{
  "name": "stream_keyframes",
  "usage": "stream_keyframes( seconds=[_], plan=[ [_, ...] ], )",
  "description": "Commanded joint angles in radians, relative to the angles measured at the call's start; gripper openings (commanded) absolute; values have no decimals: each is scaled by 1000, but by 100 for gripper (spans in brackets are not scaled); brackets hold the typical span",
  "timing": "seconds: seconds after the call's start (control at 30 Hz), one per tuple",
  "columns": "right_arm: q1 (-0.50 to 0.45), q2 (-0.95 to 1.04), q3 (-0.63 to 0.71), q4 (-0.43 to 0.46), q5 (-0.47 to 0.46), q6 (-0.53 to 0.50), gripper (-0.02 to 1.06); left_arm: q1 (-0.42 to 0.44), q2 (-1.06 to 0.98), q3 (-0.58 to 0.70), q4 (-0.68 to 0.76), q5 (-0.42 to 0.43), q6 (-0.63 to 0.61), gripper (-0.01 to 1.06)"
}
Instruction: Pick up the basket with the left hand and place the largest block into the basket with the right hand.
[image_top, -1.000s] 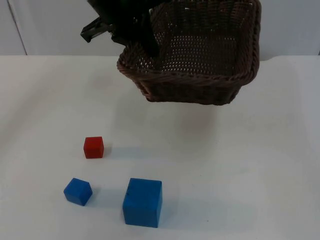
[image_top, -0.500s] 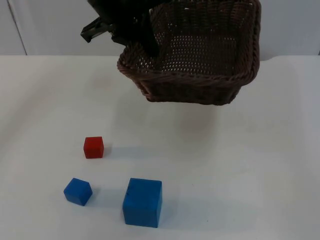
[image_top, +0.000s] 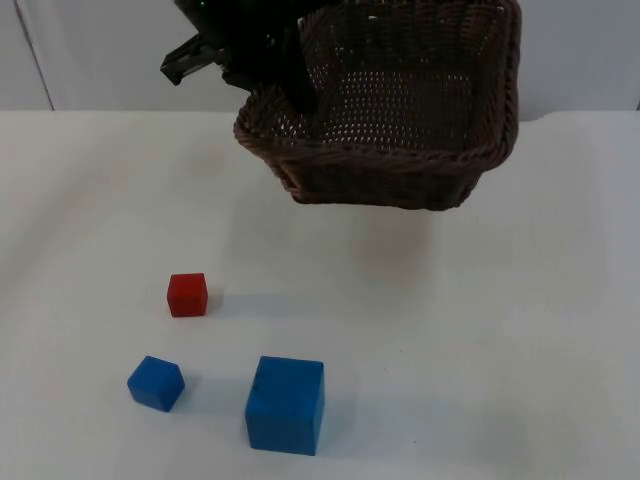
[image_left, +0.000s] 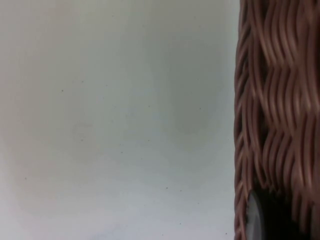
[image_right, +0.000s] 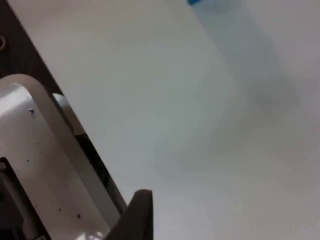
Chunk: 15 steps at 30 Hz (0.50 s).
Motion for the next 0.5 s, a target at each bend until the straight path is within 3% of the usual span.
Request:
stream_keyframes(
  seconds=[0.0,0.03,0.17,0.47],
  plan=[
    [74,107,-5,-14,-128,24,94,-3,-13,-3,-22,-10,-4,0],
    [74,107,-5,-14,-128,24,94,-3,-13,-3,-22,-10,-4,0],
    [140,310,-5,-17,-303,-2,94,-3,-13,-3,-14,-10,-4,0],
    [142,550,-149,-41,-336,-81,94,-3,-13,-3,-7,-11,-4,0]
  ],
)
